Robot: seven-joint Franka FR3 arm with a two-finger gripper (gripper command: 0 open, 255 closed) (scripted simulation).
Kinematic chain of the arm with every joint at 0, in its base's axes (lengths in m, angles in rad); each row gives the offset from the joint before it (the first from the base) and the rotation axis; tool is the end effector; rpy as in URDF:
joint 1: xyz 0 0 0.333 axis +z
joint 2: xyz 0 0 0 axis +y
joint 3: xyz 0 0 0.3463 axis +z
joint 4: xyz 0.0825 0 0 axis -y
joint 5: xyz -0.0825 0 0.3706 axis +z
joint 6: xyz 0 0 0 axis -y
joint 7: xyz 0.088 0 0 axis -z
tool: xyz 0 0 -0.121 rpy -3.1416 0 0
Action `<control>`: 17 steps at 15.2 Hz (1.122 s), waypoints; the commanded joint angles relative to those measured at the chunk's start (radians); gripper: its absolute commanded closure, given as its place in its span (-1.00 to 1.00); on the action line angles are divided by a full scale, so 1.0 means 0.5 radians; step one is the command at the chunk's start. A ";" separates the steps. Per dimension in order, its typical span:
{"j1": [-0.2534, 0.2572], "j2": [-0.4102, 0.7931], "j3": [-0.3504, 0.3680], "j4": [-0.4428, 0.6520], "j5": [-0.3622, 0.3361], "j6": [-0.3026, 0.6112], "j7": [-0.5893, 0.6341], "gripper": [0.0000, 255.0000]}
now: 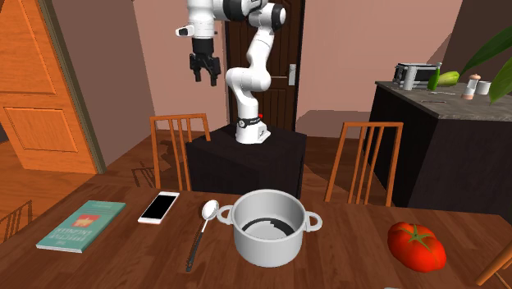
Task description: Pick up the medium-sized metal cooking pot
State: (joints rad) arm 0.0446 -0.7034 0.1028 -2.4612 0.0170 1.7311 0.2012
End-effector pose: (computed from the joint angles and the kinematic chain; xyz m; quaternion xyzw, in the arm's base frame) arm 0.2995 0.0526 0.5380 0.9987 -0.0410 -0.0104 0.0269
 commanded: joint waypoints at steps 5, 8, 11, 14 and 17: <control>0.061 0.264 0.184 -0.076 0.089 0.337 0.205 -1.00; 0.083 0.436 0.278 -0.071 0.113 0.504 0.312 -1.00; 0.098 0.630 0.371 -0.042 0.115 0.665 0.425 -1.00; 0.107 0.841 0.460 0.012 0.088 0.817 0.549 -1.00; 0.114 1.068 0.540 0.090 0.025 0.954 0.687 -1.00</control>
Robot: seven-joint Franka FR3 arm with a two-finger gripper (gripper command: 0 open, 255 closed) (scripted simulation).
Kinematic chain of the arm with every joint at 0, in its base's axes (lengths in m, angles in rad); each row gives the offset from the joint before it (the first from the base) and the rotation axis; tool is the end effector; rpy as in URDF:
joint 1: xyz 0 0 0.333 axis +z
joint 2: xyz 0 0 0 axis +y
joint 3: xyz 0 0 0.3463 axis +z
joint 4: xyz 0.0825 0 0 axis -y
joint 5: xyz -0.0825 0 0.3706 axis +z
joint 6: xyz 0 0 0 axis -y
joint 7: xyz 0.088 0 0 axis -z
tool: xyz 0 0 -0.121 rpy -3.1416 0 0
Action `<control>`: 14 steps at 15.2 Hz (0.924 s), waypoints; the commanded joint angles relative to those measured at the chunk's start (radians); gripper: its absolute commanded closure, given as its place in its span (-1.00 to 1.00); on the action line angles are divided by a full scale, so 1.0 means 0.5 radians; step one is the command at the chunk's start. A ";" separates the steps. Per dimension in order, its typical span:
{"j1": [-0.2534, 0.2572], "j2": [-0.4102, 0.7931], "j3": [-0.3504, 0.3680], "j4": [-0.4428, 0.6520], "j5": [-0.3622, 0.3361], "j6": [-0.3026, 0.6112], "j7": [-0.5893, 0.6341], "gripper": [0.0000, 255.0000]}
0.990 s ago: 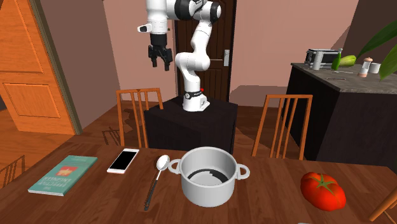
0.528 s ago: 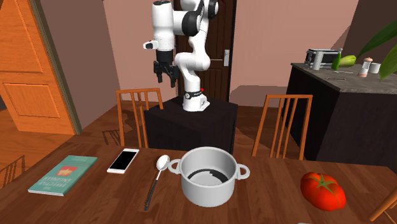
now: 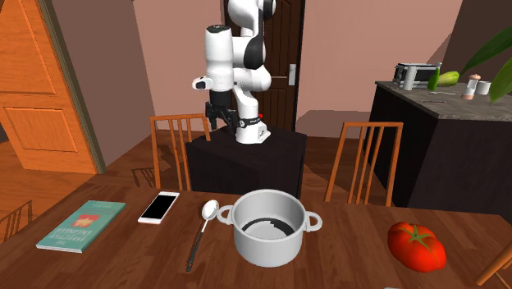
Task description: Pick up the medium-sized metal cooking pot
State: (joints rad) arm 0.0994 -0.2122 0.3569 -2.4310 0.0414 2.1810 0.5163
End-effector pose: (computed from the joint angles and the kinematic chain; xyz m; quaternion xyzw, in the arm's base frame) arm 0.3909 0.1961 0.4008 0.9984 -0.0469 -0.0127 0.0294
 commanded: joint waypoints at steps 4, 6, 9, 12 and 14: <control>0.023 0.407 0.113 0.172 -0.165 0.204 0.266 -1.00; 0.047 0.573 0.133 0.259 -0.256 0.262 0.378 -1.00; 0.107 0.822 0.133 0.411 -0.400 0.326 0.541 -1.00; 0.192 1.067 0.105 0.585 -0.532 0.364 0.684 -1.00; 0.257 1.226 0.077 0.714 -0.606 0.377 0.764 -1.00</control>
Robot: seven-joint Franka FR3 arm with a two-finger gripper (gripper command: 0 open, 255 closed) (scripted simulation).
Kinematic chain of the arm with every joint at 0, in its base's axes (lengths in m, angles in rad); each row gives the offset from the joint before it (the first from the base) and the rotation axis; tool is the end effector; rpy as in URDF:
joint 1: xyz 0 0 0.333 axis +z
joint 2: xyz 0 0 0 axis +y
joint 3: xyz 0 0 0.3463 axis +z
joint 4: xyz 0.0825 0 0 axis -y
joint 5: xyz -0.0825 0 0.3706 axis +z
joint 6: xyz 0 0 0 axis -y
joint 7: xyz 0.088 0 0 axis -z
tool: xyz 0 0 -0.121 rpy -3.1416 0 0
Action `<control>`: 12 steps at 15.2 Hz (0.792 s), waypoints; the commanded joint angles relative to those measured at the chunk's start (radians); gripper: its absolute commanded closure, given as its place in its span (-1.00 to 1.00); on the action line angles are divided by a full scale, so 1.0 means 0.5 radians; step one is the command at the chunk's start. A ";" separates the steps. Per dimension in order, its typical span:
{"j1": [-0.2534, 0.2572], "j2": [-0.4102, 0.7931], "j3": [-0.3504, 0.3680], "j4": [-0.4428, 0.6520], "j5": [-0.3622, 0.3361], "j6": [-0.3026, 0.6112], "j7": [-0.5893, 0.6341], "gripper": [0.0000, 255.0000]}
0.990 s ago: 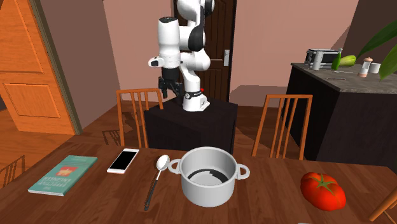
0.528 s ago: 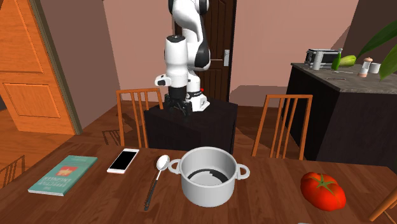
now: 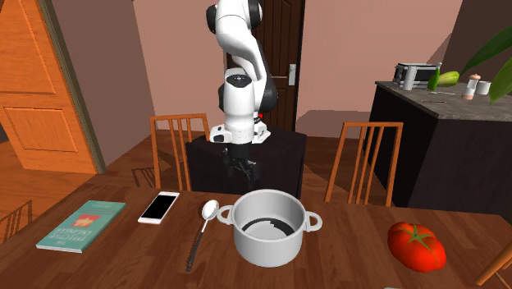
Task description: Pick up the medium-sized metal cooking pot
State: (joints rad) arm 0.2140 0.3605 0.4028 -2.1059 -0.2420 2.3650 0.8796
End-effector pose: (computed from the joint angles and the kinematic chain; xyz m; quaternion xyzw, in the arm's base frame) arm 0.4735 0.3225 0.2764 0.9981 -0.0513 -0.0145 0.0299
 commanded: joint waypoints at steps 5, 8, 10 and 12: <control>0.100 0.267 -0.065 0.174 -0.122 0.069 0.114 -1.00; 0.119 0.331 -0.090 0.180 -0.156 0.125 0.137 -1.00; 0.129 0.365 -0.103 0.185 -0.174 0.153 0.150 -1.00; 0.128 0.364 -0.103 0.184 -0.174 0.152 0.149 1.00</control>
